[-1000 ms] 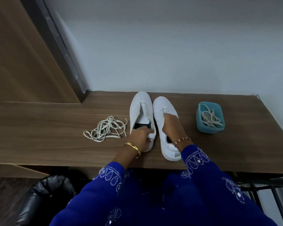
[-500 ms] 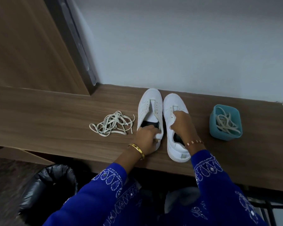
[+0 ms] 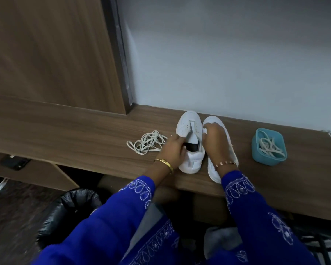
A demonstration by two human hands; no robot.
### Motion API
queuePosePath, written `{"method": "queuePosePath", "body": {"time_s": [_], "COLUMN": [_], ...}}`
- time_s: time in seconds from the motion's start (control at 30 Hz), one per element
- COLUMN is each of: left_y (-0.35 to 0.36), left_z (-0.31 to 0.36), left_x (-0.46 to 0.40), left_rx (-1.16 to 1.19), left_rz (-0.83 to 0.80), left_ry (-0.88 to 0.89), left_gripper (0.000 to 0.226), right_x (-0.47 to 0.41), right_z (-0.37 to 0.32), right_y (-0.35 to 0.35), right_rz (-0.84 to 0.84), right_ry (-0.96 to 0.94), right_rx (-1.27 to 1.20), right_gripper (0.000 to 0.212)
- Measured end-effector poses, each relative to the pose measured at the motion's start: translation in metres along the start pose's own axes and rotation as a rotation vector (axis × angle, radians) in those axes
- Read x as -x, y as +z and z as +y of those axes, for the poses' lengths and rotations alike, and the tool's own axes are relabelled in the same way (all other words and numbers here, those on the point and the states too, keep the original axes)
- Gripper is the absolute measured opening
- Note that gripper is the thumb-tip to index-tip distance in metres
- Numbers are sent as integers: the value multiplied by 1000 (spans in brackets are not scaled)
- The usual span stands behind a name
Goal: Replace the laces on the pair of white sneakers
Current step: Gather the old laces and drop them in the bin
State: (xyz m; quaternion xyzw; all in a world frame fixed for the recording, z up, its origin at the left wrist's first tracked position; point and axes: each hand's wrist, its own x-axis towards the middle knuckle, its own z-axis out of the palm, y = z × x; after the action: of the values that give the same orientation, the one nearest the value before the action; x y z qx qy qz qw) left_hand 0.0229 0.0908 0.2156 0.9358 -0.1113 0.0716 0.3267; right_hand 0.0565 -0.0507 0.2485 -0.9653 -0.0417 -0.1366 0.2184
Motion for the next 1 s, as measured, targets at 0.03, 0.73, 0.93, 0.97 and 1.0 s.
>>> {"method": "queuePosePath", "body": {"time_s": [0.03, 0.73, 0.93, 0.97, 1.0], "left_y": [-5, -15, -53, -59, -64], "left_z": [-12, -133, -115, -115, -113], "left_x": [3, -26, -39, -39, -39], "left_rx": [-16, -21, 1138, 1261, 1362], "left_rz": [67, 189, 505, 530, 534], "left_ry": [-13, -324, -672, -707, -728], "left_gripper": [33, 15, 32, 33, 32], "right_x": [0, -46, -65, -66, -66], "right_z": [-9, -63, -63, -64, -63], "right_y": [3, 90, 100, 103, 105], "right_rz": [-25, -544, -426, -480, -554], "right_ry": [-36, -99, 35, 26, 5], "right_rx": [-24, -67, -110, -88, -73], "right_gripper": [24, 21, 16, 21, 37]}}
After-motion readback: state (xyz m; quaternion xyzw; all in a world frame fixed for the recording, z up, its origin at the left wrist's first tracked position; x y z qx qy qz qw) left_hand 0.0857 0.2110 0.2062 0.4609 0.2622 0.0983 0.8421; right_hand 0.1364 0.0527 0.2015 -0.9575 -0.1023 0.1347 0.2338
